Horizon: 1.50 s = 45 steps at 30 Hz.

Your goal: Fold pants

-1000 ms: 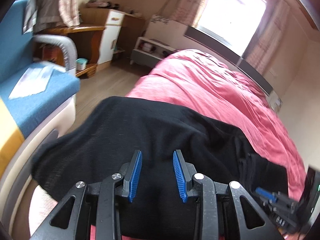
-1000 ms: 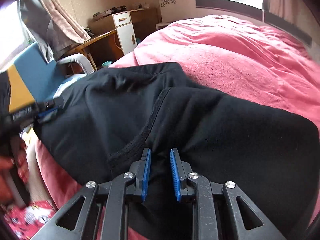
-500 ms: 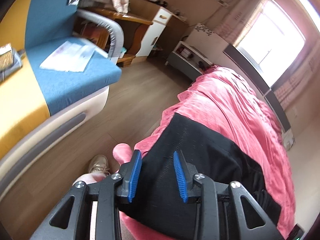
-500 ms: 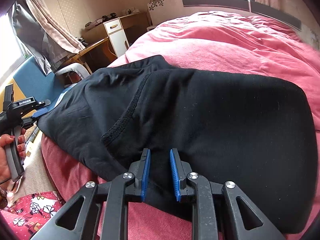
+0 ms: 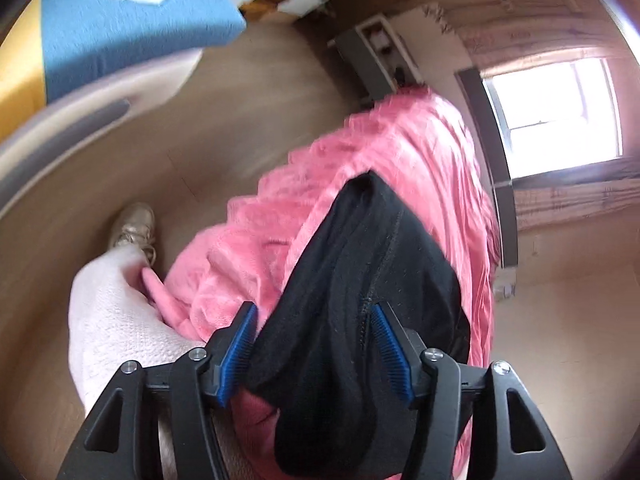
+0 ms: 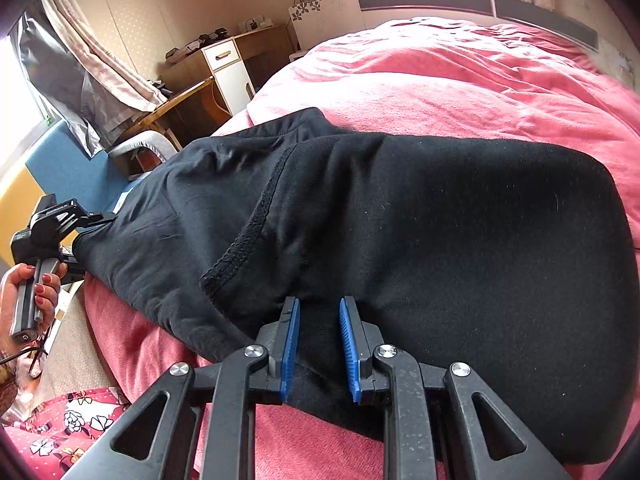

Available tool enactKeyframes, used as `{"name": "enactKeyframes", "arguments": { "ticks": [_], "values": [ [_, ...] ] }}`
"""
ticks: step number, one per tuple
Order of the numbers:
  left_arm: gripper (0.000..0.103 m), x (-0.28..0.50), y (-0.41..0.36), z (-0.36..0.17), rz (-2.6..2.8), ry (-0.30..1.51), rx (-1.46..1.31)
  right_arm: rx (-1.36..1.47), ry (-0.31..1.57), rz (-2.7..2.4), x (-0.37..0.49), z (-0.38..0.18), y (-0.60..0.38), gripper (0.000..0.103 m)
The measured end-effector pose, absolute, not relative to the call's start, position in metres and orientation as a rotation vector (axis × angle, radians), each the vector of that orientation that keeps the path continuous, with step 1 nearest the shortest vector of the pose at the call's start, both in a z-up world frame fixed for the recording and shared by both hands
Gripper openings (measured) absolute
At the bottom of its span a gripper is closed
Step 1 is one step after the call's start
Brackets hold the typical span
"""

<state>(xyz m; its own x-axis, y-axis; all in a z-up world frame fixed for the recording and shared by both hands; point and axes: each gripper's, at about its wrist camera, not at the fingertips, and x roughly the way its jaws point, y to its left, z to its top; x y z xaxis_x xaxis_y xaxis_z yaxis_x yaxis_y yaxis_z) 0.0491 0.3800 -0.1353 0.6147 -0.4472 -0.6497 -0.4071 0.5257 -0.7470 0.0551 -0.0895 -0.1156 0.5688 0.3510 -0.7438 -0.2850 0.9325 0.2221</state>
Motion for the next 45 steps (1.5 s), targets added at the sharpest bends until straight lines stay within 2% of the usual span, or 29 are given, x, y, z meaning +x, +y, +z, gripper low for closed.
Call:
{"name": "enactKeyframes", "arguments": {
  "ticks": [4, 8, 12, 16, 24, 33, 37, 40, 43, 45],
  "values": [
    [0.058, 0.068, 0.367, -0.129, -0.061, 0.988, -0.974, 0.084, 0.895, 0.369, 0.056, -0.117, -0.089, 0.022],
    [0.029, 0.073, 0.355, -0.106, -0.023, 0.951, -0.789, 0.082, 0.894, 0.368, 0.055, -0.117, -0.088, 0.022],
    [0.020, 0.064, 0.347, -0.087, -0.034, 0.913, -0.711, 0.085, 0.895, 0.369, 0.056, -0.118, -0.089, 0.022],
    [0.018, 0.053, 0.349, -0.074, -0.033, 0.876, -0.703, 0.089, 0.893, 0.370, 0.056, -0.119, -0.090, 0.022],
    [0.019, 0.053, 0.324, -0.053, 0.077, 0.926, -0.515, 0.099, 0.891, 0.378, 0.056, -0.120, -0.095, 0.022],
    [0.019, 0.043, 0.340, -0.055, -0.003, 1.061, -0.636, 0.107, 0.892, 0.382, 0.056, -0.120, -0.098, 0.022],
    [0.026, 0.036, 0.340, -0.056, -0.031, 1.146, -0.615, 0.115, 0.891, 0.383, 0.055, -0.120, -0.101, 0.022],
    [0.030, 0.033, 0.342, -0.060, -0.054, 1.145, -0.650, 0.118, 0.890, 0.384, 0.055, -0.120, -0.102, 0.022],
    [0.030, 0.040, 0.347, -0.073, -0.046, 1.159, -0.705, 0.123, 0.888, 0.385, 0.055, -0.120, -0.103, 0.022],
    [0.023, 0.043, 0.345, -0.076, -0.052, 1.150, -0.723, 0.126, 0.888, 0.386, 0.054, -0.119, -0.104, 0.022]
  ]
}}
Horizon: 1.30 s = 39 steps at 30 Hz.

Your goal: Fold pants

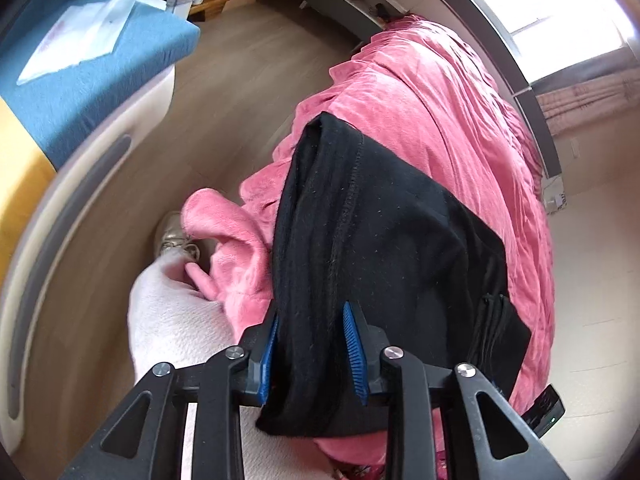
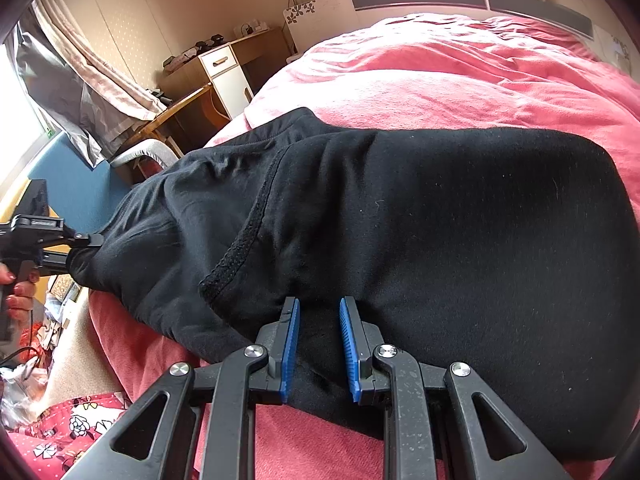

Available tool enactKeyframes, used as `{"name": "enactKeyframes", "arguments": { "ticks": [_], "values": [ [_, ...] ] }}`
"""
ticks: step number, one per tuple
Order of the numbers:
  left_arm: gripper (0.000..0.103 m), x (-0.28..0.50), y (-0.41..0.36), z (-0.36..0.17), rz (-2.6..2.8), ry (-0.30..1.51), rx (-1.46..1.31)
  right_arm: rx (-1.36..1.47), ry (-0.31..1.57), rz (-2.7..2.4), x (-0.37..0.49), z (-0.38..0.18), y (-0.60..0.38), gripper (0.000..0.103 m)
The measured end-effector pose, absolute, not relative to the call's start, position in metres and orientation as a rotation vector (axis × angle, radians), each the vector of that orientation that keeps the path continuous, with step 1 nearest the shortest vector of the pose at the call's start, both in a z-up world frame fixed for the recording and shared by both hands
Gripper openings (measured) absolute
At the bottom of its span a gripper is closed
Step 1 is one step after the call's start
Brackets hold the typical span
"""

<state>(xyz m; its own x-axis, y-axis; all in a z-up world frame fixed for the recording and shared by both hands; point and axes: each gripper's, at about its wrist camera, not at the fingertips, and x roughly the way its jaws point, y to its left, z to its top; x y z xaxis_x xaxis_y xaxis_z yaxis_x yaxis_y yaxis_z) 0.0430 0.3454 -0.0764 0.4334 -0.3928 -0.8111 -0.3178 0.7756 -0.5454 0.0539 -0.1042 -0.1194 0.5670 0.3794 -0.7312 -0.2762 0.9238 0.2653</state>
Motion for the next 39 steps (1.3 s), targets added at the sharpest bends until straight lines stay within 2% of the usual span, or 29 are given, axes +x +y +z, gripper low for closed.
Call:
{"name": "enactKeyframes", "arguments": {
  "ticks": [1, 2, 11, 21, 24, 31, 39],
  "values": [
    [0.016, 0.043, 0.343, -0.073, -0.060, 1.126, -0.719, 0.128, 0.888, 0.387, 0.053, -0.119, -0.105, 0.022],
    [0.015, 0.042, 0.341, -0.068, -0.068, 1.103, -0.718, 0.129, 0.889, 0.387, 0.053, -0.119, -0.105, 0.022],
    [0.013, 0.034, 0.331, -0.006, -0.225, 0.874, -0.834, 0.130, 0.890, 0.387, 0.052, -0.117, -0.105, 0.022],
    [0.013, 0.047, 0.242, 0.067, -0.531, 0.737, -0.705, 0.152, 0.914, 0.394, 0.056, -0.116, -0.104, 0.022],
    [0.013, 0.054, 0.208, 0.085, -0.602, 0.729, -0.631, 0.193, 0.923, 0.409, 0.057, -0.112, -0.110, 0.022],
    [0.013, 0.067, 0.142, 0.094, -0.752, 0.757, -0.549, 0.203, 0.913, 0.365, 0.045, -0.086, -0.142, 0.034],
    [0.013, 0.078, 0.054, 0.088, -0.885, 0.835, -0.396, 0.328, 0.935, 0.242, 0.020, -0.069, -0.224, 0.035]
  ]
}}
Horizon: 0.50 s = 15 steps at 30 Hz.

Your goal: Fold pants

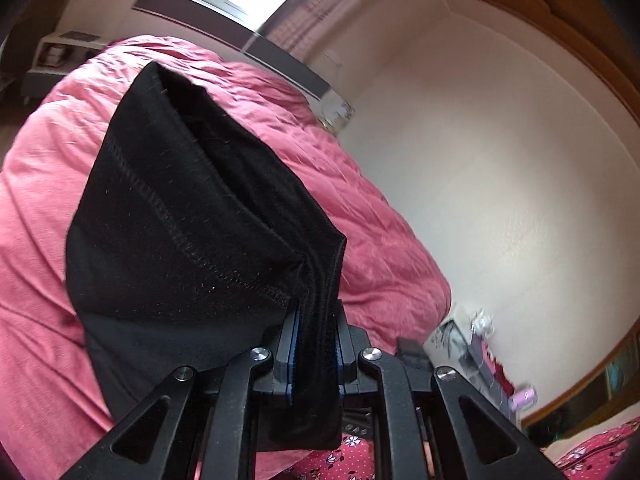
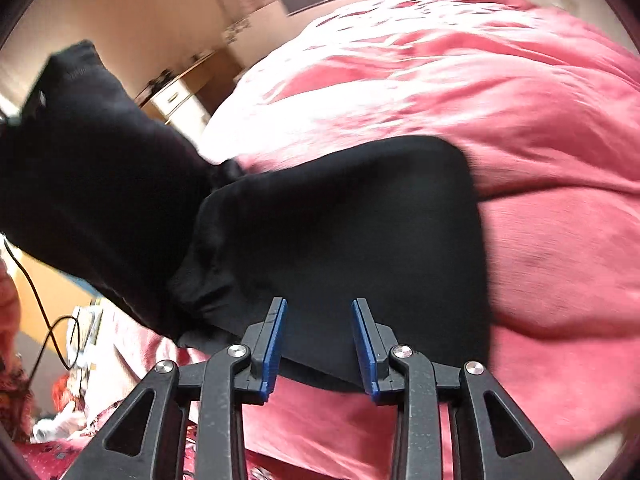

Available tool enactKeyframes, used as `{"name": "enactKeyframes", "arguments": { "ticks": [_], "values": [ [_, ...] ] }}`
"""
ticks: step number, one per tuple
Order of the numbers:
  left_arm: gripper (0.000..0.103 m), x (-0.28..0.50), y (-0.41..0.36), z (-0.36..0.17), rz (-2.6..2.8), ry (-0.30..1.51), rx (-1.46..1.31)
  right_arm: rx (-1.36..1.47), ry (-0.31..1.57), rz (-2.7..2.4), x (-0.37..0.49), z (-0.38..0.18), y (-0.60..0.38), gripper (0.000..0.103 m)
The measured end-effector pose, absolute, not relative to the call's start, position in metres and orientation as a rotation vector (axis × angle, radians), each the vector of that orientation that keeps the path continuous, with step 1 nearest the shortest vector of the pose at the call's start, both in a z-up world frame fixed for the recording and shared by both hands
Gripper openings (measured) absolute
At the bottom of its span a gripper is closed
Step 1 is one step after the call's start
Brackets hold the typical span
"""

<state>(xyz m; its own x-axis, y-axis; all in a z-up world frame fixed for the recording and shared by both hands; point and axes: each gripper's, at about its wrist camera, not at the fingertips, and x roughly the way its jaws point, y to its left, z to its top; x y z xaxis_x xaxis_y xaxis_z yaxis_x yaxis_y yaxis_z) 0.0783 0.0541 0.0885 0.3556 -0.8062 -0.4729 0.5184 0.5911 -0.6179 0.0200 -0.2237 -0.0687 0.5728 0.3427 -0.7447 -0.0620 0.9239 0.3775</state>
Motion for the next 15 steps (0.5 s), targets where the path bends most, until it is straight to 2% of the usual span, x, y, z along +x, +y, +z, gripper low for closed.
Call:
{"name": "enactKeyframes", "arguments": {
  "ticks": [2, 15],
  "values": [
    [0.013, 0.081, 0.028, 0.080, -0.912, 0.862, -0.354, 0.359, 0.917, 0.193, 0.012, -0.065, -0.244, 0.038],
    [0.013, 0.086, -0.078, 0.002, -0.950, 1.057, -0.191, 0.522, 0.890, 0.011, 0.010, -0.069, -0.308, 0.038]
  ]
}}
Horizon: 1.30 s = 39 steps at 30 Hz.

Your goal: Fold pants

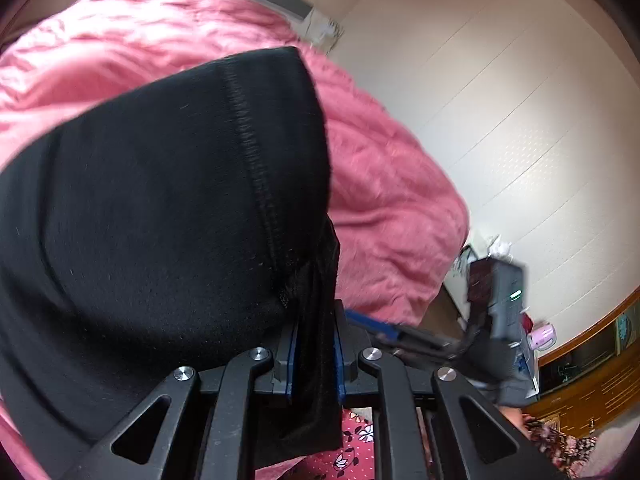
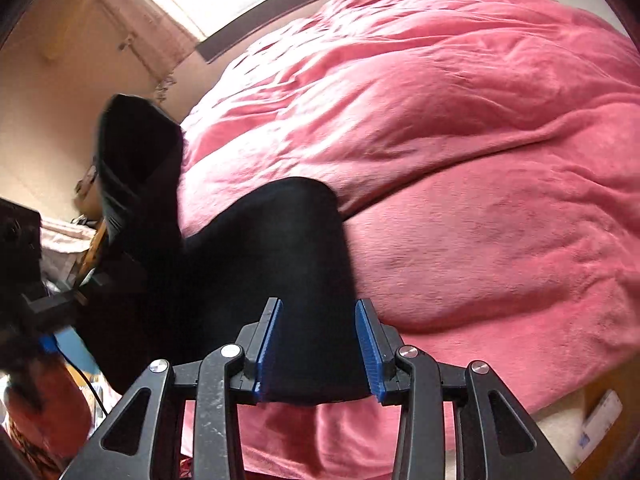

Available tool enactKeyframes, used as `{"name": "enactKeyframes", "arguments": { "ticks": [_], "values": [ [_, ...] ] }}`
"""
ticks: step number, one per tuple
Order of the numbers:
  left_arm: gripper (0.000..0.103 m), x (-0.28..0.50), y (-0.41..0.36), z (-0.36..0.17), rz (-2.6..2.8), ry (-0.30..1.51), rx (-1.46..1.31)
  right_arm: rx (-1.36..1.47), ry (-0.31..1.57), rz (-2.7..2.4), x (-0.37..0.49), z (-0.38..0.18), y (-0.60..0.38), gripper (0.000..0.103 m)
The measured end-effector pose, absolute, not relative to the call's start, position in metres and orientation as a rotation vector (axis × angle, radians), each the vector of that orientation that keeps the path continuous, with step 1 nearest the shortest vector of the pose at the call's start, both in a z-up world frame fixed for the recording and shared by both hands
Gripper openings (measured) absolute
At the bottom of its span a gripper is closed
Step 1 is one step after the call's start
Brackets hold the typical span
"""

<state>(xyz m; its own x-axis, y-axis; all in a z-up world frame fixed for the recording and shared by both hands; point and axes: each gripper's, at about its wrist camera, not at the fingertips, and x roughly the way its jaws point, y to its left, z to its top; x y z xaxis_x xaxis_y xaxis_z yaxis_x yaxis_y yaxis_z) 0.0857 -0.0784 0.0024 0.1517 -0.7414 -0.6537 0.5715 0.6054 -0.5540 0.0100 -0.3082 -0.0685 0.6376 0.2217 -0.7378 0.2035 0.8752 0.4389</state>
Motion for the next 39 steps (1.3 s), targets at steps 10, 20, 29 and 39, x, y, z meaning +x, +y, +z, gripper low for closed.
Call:
{"name": "enactKeyframes", "arguments": {
  "ticks": [10, 20, 29, 39],
  "values": [
    [0.035, 0.079, -0.120, -0.049, -0.928, 1.178, -0.129, 0.605, 0.899, -0.103, 0.006, -0.077, -0.337, 0.038],
    [0.038, 0.050, -0.098, -0.005, -1.095, 1.038, -0.162, 0.560, 0.827, -0.095, 0.002, -0.068, -0.334, 0.040],
    [0.038, 0.069, 0.017, -0.001, -0.573, 0.816, -0.161, 0.362, 0.722, 0.062, 0.010, -0.037, -0.284, 0.068],
    [0.038, 0.049, -0.006, -0.037, -0.487, 0.779, 0.111, 0.161, 0.799, 0.035, 0.095, -0.045, -0.245, 0.027]
  ]
}}
